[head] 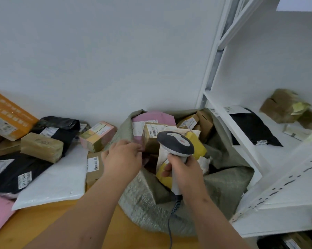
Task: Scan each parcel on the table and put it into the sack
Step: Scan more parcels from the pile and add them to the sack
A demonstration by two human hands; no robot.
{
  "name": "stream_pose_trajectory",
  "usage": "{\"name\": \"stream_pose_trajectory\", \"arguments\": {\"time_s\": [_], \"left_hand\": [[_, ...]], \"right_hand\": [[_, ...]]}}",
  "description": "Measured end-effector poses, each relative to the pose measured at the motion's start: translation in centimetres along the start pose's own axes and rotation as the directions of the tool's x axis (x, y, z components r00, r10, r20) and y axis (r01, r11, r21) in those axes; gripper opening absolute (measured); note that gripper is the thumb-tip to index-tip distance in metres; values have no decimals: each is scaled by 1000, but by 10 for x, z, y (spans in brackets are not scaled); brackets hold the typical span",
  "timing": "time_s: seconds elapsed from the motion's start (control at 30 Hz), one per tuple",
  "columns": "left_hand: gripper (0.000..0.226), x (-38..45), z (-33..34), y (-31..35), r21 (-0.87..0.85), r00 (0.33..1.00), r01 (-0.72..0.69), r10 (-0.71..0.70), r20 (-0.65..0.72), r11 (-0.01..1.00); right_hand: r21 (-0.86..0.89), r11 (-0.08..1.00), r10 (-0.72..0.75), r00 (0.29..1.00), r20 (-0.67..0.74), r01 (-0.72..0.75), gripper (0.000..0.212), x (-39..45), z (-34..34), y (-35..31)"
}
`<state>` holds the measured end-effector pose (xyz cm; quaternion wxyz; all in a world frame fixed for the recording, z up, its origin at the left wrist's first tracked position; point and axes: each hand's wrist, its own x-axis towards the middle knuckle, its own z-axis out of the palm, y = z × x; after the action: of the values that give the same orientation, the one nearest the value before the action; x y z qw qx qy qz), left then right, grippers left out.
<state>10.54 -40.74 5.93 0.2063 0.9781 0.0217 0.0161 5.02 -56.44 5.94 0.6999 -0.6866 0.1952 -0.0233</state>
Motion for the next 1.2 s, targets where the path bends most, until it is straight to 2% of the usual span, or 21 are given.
{"name": "stream_pose_trajectory", "arguments": {"time_s": [0.1,0.4,0.57,0.73,0.83,0.9,1.2], "left_hand": [[33,0,-9,-37,-50,995,99,-99,-10,994],[33,-14,-53,-165,-120,963,270,-267,38,955],[34,-24,-73,-250,-172,928,373,-364,79,912],[37,-38,-86,-318,-226,884,467,-452,115,855],[37,-41,-93,-344,-278,852,523,-505,139,806],[37,-39,-95,-356,-328,830,556,-530,171,764],[44,14,-80,-378,-451,820,566,-525,227,690]], "right_hand": [[-1,1000,23,997,75,-23,9,-7,30,-2],[-108,993,-21,988,154,37,2,-42,147,9],[-163,985,-19,974,224,56,13,-62,219,27],[-178,984,47,956,291,6,13,-79,276,46],[-180,984,54,945,323,6,5,-84,302,51],[-199,980,73,942,329,-7,7,-82,315,53],[-202,979,86,944,319,-21,7,-22,356,54]]}}
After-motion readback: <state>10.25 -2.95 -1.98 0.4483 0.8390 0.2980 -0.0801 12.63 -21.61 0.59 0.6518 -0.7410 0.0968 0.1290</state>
